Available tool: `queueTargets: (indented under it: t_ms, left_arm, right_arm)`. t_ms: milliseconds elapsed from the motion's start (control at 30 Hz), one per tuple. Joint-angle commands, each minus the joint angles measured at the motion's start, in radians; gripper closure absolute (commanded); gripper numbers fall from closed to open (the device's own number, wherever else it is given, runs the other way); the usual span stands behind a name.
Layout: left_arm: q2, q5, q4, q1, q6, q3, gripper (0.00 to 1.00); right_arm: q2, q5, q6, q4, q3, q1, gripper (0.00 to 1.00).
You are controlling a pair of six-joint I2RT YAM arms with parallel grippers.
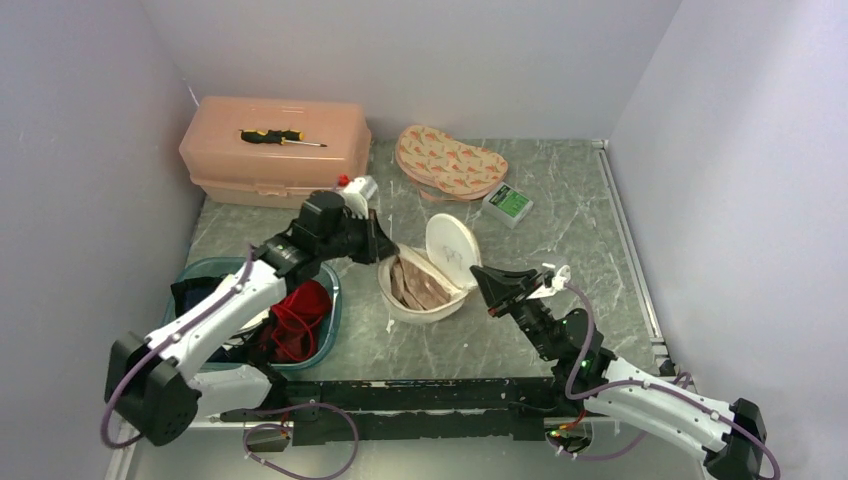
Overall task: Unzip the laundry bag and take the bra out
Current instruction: Open the laundry bag at the center of the board, then adjust the laundry bag at the center of the board.
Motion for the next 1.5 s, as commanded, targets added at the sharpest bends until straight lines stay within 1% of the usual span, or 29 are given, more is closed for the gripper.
queueTargets:
  t_ms: [0, 100, 200, 267, 367, 400, 467, 500, 600, 733, 867, 1000, 1067, 1167, 1300, 1467]
  left_arm:
    - [-0.074, -0.236, -0.094, -0.001, 0.047, 0.160, 0.97]
    - [-0.068, -0.319, -0.150, -0.016, 0.094, 0.213, 0.97]
    - [-0.058, -0.350, -0.157, -0.035, 0.126, 0.219, 0.97]
    - [-0.051, -0.407, -0.162, -0.050, 0.144, 0.217, 0.97]
    - [-0.041, -0.443, -0.163, -0.073, 0.164, 0.220, 0.97]
    - [-0.039, -0.447, -0.160, -0.074, 0.166, 0.221, 0.97]
    - [-0.032, -0.437, -0.150, -0.075, 0.162, 0.223, 0.97]
    - [-0.028, -0.426, -0.142, -0.076, 0.157, 0.225, 0.97]
    - [-0.011, -0.378, -0.133, -0.075, 0.116, 0.238, 0.97]
    - [0.014, -0.315, -0.126, -0.077, 0.034, 0.264, 0.97]
    - [0.013, -0.265, -0.065, -0.077, -0.042, 0.238, 0.97]
    - [-0.001, -0.298, -0.017, -0.076, -0.095, 0.141, 0.97]
    - [-0.010, -0.302, 0.005, -0.076, -0.116, 0.075, 0.97]
    - [-0.030, -0.313, 0.025, -0.076, -0.163, -0.034, 0.97]
    - [-0.080, -0.295, 0.050, -0.077, -0.188, -0.150, 0.97]
    - [-0.145, -0.288, 0.018, -0.076, -0.173, -0.213, 0.97]
  right_arm:
    - [0.013, 0.110, 0.094, 0.196, -0.020, 0.005, 0.94]
    - [0.017, 0.129, 0.121, 0.215, -0.047, 0.004, 0.75]
    - [0.003, 0.141, 0.154, 0.183, -0.063, 0.004, 0.55]
    - [-0.033, 0.146, 0.172, 0.131, -0.070, 0.004, 0.47]
    - [-0.110, 0.182, 0.197, -0.023, -0.059, 0.004, 0.36]
    - [-0.140, 0.196, 0.203, -0.068, -0.053, 0.005, 0.29]
    - [-0.185, 0.213, 0.205, -0.150, -0.038, 0.004, 0.22]
    - [-0.205, 0.229, 0.210, -0.195, -0.025, 0.005, 0.20]
    - [-0.195, 0.249, 0.228, -0.305, 0.022, 0.005, 0.19]
    - [-0.093, 0.240, 0.257, -0.430, 0.117, 0.005, 0.19]
    - [-0.050, 0.237, 0.277, -0.494, 0.168, 0.004, 0.20]
    - [-0.083, 0.272, 0.280, -0.517, 0.181, 0.004, 0.20]
    - [-0.086, 0.294, 0.294, -0.534, 0.189, 0.003, 0.18]
    - [-0.057, 0.313, 0.324, -0.605, 0.206, 0.003, 0.15]
    - [0.028, 0.236, 0.297, -0.636, 0.249, 0.003, 0.14]
    - [0.232, 0.115, 0.259, -0.687, 0.356, -0.012, 0.13]
